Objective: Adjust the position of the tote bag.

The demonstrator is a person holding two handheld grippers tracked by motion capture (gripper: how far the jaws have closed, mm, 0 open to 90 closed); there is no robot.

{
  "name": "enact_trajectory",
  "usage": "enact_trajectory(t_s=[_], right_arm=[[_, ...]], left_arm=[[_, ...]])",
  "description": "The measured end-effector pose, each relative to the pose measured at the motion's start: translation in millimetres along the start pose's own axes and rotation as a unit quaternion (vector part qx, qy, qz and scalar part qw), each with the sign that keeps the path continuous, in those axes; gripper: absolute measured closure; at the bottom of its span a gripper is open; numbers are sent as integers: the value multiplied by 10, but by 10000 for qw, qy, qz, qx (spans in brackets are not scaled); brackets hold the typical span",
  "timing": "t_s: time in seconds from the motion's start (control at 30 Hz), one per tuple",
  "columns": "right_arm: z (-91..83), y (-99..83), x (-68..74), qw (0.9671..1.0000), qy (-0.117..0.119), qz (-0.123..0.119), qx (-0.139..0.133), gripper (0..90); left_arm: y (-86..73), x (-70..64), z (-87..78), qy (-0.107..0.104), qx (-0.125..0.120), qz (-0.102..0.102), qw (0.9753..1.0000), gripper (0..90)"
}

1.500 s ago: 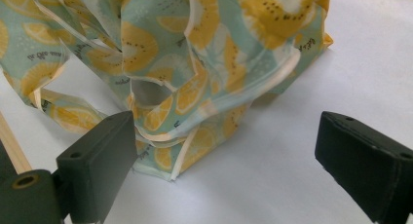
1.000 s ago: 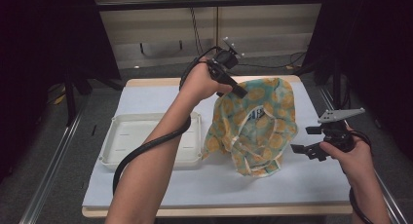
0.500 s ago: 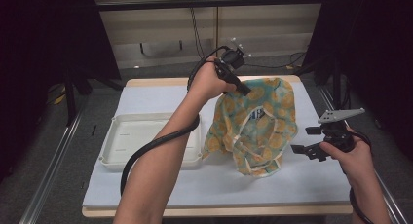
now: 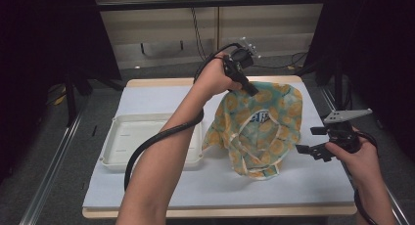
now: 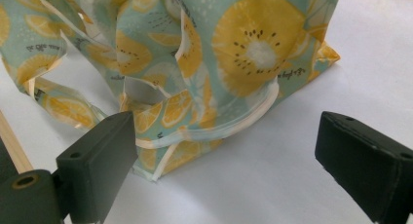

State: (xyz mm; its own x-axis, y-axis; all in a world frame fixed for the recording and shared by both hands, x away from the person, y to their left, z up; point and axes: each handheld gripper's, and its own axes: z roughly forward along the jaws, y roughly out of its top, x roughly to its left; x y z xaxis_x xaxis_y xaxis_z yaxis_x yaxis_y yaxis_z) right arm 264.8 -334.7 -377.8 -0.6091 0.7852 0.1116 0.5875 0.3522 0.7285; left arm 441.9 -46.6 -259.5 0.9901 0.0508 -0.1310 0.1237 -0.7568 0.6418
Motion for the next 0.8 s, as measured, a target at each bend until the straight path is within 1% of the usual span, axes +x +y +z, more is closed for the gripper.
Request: enact_trajectory(t_s=[0.03, 0.07, 0.1, 0.13, 0.17, 0.2, 0.23, 0.27, 0.3, 0.33, 0.37, 0.4, 0.43, 0.5, 0.53, 0.57, 0.6, 0.63, 0.67, 0.7, 0.73, 0.8], right_arm=[[0, 0, 0, 10000, 0, 0, 0, 80], [-3, -1, -3, 10000, 17, 6, -14, 80], [-4, -1, 0, 10000, 16, 20, -15, 79], [-3, 0, 3, 10000, 7, 11, 7, 78], [-3, 0, 3, 10000, 7, 11, 7, 78], [3, 4, 17, 10000, -36, 8, 29, 77], [3, 4, 17, 10000, -36, 8, 29, 77], [4, 10, 23, 10000, -55, -10, 46, 77], [7, 13, 32, 10000, -65, -30, 61, 76], [13, 24, 50, 9999, -91, -55, 51, 74], [16, 30, 61, 9999, -66, -56, 64, 73], [16, 30, 61, 9999, -66, -56, 64, 73], [17, 36, 71, 9999, -102, -106, 76, 73], [17, 53, 91, 9997, -126, -162, 98, 74], [16, 63, 104, 9997, -172, -110, 93, 75], [18, 91, 117, 9998, -206, -4, 46, 77], [18, 91, 117, 9998, -206, -4, 46, 77], [18, 104, 125, 9997, -247, -5, 36, 81], [20, 118, 134, 9995, -305, -36, 67, 83], [31, 142, 161, 9990, -422, -46, 145, 83], [36, 149, 165, 9990, -426, -20, 145, 86], [48, 150, 160, 9992, -383, 13, 97, 91]], left_arm=[[-17, 3, -19, 120, -56, -11, 9999, 900], [-34, 6, -45, 150, -117, -14, 9998, 894], [-48, 4, -75, 159, -210, -126, 9996, 847], [-71, -15, -138, 343, -231, -220, 9989, 749], [-71, -15, -138, 343, -231, -220, 9989, 734], [-98, -52, -170, 427, -142, -345, 9984, 693], [-98, -52, -170, 427, -142, -345, 9984, 660], [-119, -67, -188, 431, -108, -433, 9981, 660], [-139, -79, -208, 530, -64, -487, 9974, 623], [-163, -95, -230, 622, -35, -607, 9962, 535], [-192, -96, -253, 670, -13, -608, 9959, 519], [-223, -116, -267, 694, -76, -697, 9951, 519], [-258, -128, -290, 697, -89, -729, 9949, 501], [-307, -149, -317, 680, -88, -918, 9934, 431], [-334, -156, -331, 685, -52, -898, 9936, 416], [-355, -173, -347, 722, -26, -958, 9928, 392], [-378, -174, -367, 715, -18, -947, 9929, 392], [-399, -178, -385, 717, -37, -981, 9926, 387], [-420, -190, -397, 749, -62, -1057, 9916, 378], [-440, -193, -415, 766, -23, -1033, 9917, 369], [-476, -212, -428, 784, 11, -1064, 9912, 366], [-494, -215, -439, 778, 30, -1065, 9913, 360]])
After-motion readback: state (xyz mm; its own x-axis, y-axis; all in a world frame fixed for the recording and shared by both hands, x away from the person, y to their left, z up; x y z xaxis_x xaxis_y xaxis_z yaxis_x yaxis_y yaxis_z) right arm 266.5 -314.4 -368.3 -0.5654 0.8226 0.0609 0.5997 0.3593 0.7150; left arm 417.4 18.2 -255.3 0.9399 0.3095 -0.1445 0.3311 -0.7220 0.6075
